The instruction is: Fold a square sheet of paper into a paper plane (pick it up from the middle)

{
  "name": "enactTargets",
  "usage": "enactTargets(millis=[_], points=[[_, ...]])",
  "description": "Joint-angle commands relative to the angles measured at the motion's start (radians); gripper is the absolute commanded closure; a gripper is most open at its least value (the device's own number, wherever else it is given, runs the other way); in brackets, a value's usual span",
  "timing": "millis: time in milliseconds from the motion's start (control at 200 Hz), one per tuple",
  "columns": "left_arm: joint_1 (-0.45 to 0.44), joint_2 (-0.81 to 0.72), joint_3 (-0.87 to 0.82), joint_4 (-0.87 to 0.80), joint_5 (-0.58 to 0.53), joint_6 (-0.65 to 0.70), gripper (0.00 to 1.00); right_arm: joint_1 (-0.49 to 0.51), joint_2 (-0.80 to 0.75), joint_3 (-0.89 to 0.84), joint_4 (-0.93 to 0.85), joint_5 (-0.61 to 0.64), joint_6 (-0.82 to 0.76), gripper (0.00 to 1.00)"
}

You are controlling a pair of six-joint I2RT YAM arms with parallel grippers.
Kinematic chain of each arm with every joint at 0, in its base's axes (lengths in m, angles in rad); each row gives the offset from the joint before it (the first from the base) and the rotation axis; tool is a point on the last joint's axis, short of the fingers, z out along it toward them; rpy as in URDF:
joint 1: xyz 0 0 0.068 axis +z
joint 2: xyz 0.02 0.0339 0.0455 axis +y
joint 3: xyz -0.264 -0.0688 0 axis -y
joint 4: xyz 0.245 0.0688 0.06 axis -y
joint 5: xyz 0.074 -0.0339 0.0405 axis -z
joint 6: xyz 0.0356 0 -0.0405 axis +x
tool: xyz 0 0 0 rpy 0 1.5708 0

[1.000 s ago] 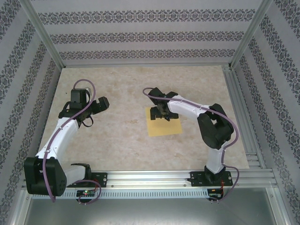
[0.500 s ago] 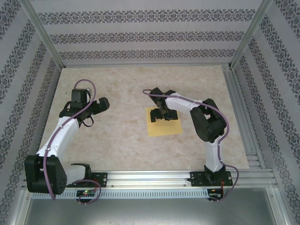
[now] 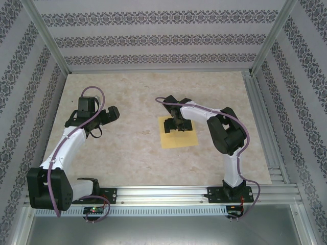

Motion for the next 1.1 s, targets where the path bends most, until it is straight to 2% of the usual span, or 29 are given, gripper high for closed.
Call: enactTargets(millis=[0, 215, 315, 520, 624, 704, 849, 1094], points=[[-0.009, 0.001, 0.037, -0.018, 0.009, 0.003, 0.0, -0.003, 0.076, -0.059, -0.003, 0.012, 0.012, 0.13], [-0.009, 0.004, 0.036, -0.019, 0.011, 0.003, 0.0, -0.004, 0.06, -0.055, 0.002, 0.012, 0.014, 0.23], [-0.009, 0.006, 0.035, -0.017, 0.017, 0.0, 0.0, -0.002, 0.019, -0.056, 0.032, -0.029, 0.017, 0.33], [-0.009, 0.018, 0.023, -0.004, 0.102, -0.02, 0.0, 0.024, -0.142, -0.104, 0.237, -0.289, 0.094, 0.62], [-0.015, 0.021, 0.006, 0.007, 0.156, -0.034, 0.04, 0.038, -0.212, -0.146, 0.391, -0.421, 0.172, 0.74], [-0.028, 0.03, -0.002, 0.009, 0.179, -0.038, 0.11, 0.04, -0.246, -0.189, 0.513, -0.496, 0.238, 0.8], [-0.074, 0.054, -0.017, 0.032, 0.222, -0.059, 0.2, 0.04, -0.261, -0.255, 0.678, -0.576, 0.322, 0.81], [-0.206, 0.121, -0.057, 0.145, 0.254, -0.141, 0.33, 0.026, -0.194, -0.321, 0.758, -0.598, 0.343, 0.78]])
